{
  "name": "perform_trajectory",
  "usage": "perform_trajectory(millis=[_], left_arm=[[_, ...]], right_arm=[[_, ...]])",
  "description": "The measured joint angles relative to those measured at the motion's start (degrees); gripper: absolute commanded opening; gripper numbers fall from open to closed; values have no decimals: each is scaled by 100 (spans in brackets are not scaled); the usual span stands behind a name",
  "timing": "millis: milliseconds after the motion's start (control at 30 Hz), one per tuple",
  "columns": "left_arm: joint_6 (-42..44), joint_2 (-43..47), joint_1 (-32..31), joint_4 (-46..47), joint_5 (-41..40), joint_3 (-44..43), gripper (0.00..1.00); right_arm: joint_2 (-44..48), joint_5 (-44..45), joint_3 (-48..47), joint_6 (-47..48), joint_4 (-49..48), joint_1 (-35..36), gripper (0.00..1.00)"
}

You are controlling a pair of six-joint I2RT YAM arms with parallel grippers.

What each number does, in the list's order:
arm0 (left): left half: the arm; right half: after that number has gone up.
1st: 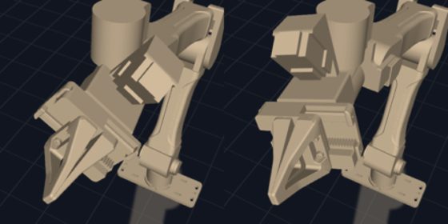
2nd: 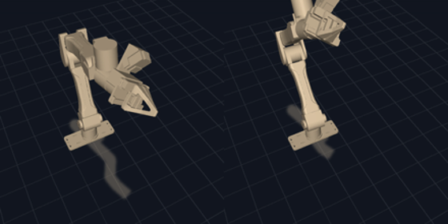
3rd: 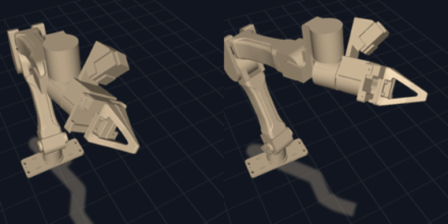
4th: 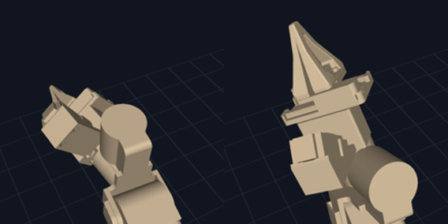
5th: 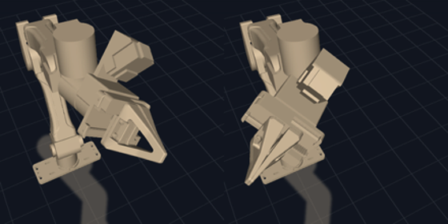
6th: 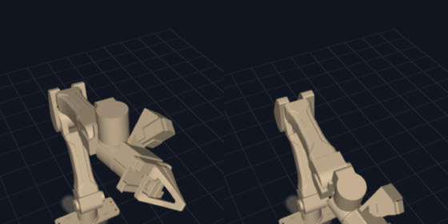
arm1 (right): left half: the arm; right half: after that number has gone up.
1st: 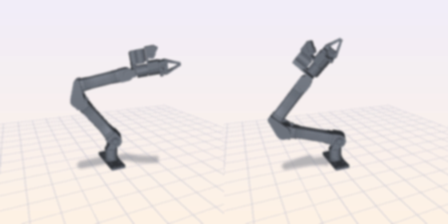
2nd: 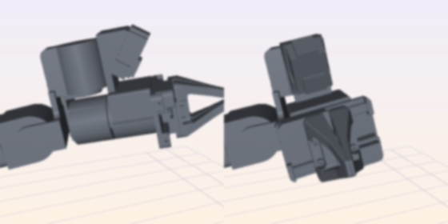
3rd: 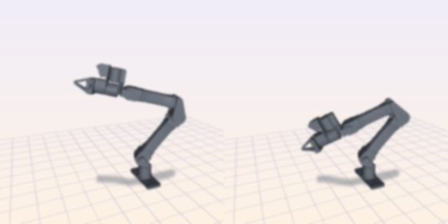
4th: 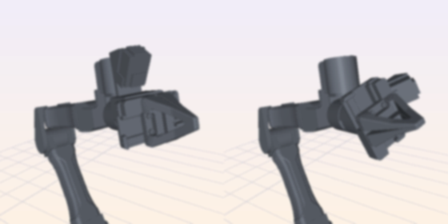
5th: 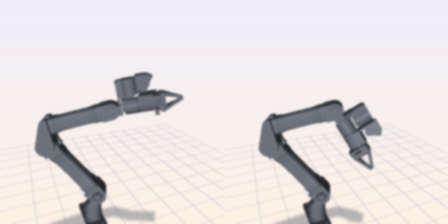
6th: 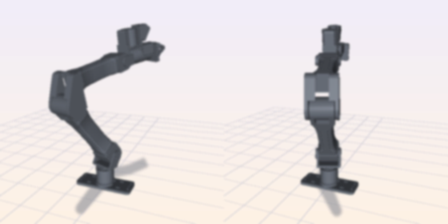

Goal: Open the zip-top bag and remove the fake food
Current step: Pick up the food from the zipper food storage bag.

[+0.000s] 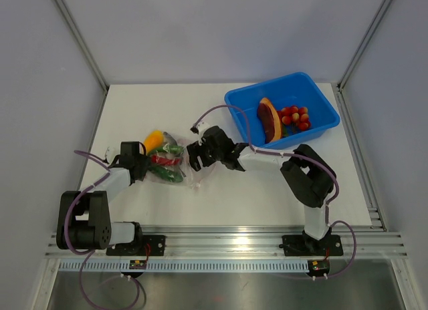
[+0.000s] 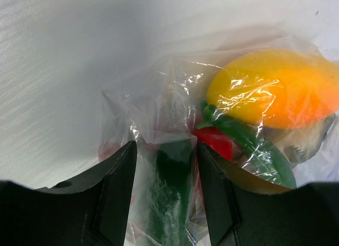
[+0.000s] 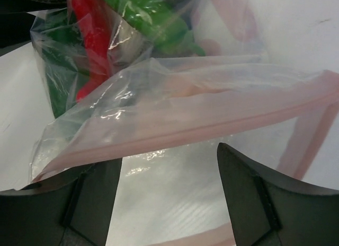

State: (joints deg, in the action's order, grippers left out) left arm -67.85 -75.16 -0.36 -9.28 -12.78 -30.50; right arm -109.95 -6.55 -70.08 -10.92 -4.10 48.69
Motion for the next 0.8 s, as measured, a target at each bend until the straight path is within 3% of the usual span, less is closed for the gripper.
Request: perform_trajectory(millis=[267,800], left_arm=[[11,-11,9,26,20,0,52],[103,-157,9,293,131,-13,52]], right_arm=[[-306,295,-85,192,-326,190,89],[-778,527,-160,326,-997,201,90]])
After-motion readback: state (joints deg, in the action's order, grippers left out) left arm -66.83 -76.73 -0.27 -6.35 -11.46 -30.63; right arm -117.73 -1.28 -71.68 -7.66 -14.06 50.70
